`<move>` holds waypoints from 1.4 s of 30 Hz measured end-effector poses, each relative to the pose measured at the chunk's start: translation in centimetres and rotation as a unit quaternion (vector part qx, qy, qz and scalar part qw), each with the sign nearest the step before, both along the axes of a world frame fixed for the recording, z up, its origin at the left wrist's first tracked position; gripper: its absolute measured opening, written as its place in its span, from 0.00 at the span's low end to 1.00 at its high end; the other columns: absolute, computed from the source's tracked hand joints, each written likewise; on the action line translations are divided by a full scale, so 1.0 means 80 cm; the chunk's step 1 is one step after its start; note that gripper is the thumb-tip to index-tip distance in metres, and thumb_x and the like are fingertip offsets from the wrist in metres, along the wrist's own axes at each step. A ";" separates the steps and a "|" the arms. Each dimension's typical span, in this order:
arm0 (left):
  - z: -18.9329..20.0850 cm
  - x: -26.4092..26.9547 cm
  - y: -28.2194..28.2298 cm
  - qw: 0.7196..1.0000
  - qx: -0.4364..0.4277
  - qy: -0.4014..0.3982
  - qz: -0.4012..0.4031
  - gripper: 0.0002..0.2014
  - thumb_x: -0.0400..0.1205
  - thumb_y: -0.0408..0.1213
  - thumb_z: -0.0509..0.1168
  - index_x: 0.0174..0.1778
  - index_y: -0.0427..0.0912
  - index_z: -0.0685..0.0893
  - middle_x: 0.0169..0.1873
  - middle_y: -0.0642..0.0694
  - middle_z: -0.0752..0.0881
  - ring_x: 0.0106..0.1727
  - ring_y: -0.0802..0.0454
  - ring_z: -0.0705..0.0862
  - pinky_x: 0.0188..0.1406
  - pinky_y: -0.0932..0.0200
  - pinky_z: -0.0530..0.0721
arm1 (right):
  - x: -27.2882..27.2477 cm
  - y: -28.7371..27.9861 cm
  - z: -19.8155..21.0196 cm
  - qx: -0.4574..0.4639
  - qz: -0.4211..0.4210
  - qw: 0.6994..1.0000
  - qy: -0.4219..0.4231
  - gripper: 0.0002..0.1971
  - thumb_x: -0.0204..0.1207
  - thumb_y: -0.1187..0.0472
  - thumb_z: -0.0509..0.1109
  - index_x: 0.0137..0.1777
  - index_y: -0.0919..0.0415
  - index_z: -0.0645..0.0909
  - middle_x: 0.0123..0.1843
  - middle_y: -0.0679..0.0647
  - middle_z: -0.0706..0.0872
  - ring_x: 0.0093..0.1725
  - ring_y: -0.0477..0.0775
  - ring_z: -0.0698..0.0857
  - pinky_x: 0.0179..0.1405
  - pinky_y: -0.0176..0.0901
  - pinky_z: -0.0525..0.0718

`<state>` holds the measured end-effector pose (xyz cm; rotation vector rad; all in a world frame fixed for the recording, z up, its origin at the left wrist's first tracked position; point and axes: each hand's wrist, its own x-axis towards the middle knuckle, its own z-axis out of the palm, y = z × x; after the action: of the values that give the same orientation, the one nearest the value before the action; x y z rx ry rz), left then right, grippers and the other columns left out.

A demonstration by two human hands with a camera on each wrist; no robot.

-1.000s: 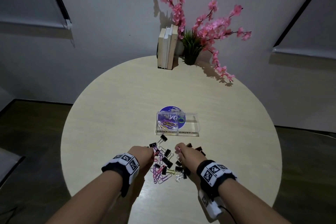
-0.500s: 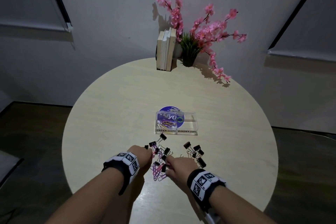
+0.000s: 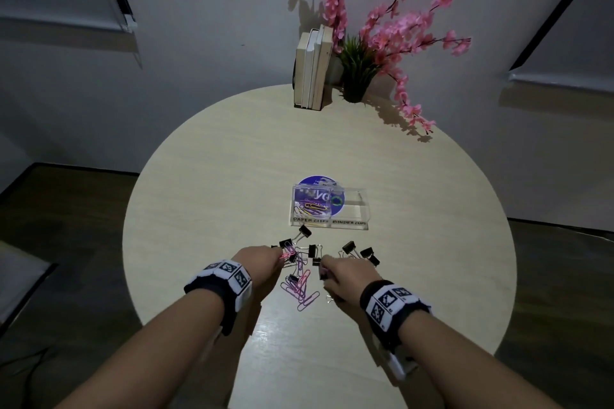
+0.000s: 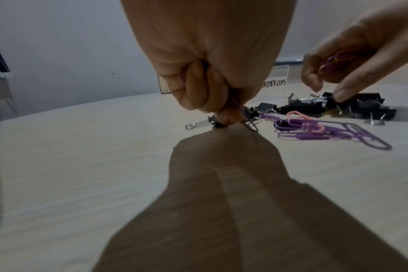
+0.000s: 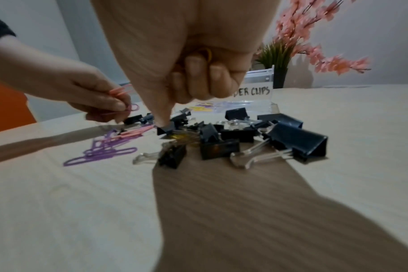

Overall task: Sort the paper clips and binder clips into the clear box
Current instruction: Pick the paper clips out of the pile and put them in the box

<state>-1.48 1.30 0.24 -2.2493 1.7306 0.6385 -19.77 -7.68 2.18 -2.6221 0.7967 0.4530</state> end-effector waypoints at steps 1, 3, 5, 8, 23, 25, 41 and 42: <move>0.000 -0.001 0.000 1.000 -0.007 0.008 0.006 0.16 0.88 0.43 0.49 0.62 0.39 0.76 0.60 0.36 0.85 0.61 0.37 0.83 0.57 0.50 0.80 | 0.001 0.005 0.002 0.014 0.027 1.000 -0.002 0.10 0.79 0.58 0.62 0.58 0.58 0.76 0.56 0.58 0.88 0.56 0.63 0.85 0.51 0.50 0.80; 0.000 -0.004 0.001 0.999 -0.023 0.026 0.026 0.14 0.87 0.42 0.51 0.60 0.41 0.78 0.59 0.38 0.85 0.60 0.38 0.84 0.57 0.50 0.80 | 0.006 0.018 0.001 0.027 0.072 0.997 0.007 0.10 0.78 0.58 0.63 0.58 0.57 0.77 0.57 0.57 0.88 0.57 0.61 0.84 0.55 0.49 0.81; 0.000 -0.005 0.002 0.997 -0.031 0.044 0.047 0.13 0.87 0.42 0.52 0.60 0.41 0.77 0.60 0.38 0.84 0.61 0.38 0.83 0.58 0.49 0.80 | 0.011 0.030 -0.005 0.024 0.095 0.995 0.019 0.11 0.78 0.58 0.64 0.58 0.58 0.77 0.57 0.58 0.87 0.58 0.61 0.84 0.55 0.49 0.80; 0.003 -0.005 0.004 0.997 -0.035 0.040 0.055 0.15 0.87 0.42 0.51 0.60 0.38 0.77 0.60 0.37 0.84 0.62 0.39 0.82 0.58 0.50 0.78 | 0.017 0.038 -0.013 0.009 0.096 0.995 0.029 0.09 0.80 0.58 0.63 0.55 0.61 0.77 0.55 0.60 0.87 0.55 0.63 0.85 0.51 0.49 0.80; -0.004 -0.005 0.012 0.999 -0.030 0.031 0.033 0.24 0.84 0.61 0.49 0.43 0.43 0.75 0.43 0.42 0.84 0.49 0.43 0.84 0.43 0.54 0.73 | 0.011 0.003 -0.009 0.056 -0.043 0.997 -0.006 0.13 0.82 0.60 0.54 0.65 0.60 0.68 0.53 0.64 0.87 0.50 0.66 0.85 0.41 0.47 0.72; -0.005 -0.001 0.011 1.000 -0.017 0.005 0.020 0.27 0.84 0.61 0.48 0.46 0.41 0.80 0.48 0.41 0.88 0.53 0.42 0.85 0.45 0.53 0.75 | 0.015 0.004 -0.007 0.072 -0.049 0.996 -0.018 0.15 0.82 0.62 0.54 0.67 0.59 0.69 0.58 0.60 0.87 0.54 0.64 0.85 0.43 0.46 0.74; 0.000 -0.016 0.014 0.987 -0.018 0.041 -0.155 0.22 0.79 0.49 0.65 0.68 0.48 0.73 0.59 0.42 0.83 0.59 0.39 0.83 0.53 0.49 0.80 | 0.042 0.017 -0.020 0.026 0.024 0.999 0.020 0.11 0.80 0.58 0.61 0.58 0.61 0.76 0.61 0.59 0.84 0.61 0.63 0.83 0.56 0.51 0.80; -0.002 -0.018 0.013 0.986 -0.013 0.035 -0.163 0.22 0.80 0.48 0.64 0.69 0.48 0.73 0.60 0.42 0.82 0.59 0.39 0.83 0.53 0.49 0.80 | 0.041 0.016 -0.020 0.030 0.021 0.999 0.020 0.09 0.79 0.58 0.62 0.56 0.61 0.76 0.60 0.60 0.85 0.60 0.63 0.83 0.56 0.51 0.80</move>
<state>-2.93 2.33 0.12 -1.9135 2.0891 0.6293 -16.48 -6.41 0.55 -2.5861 0.7296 0.5347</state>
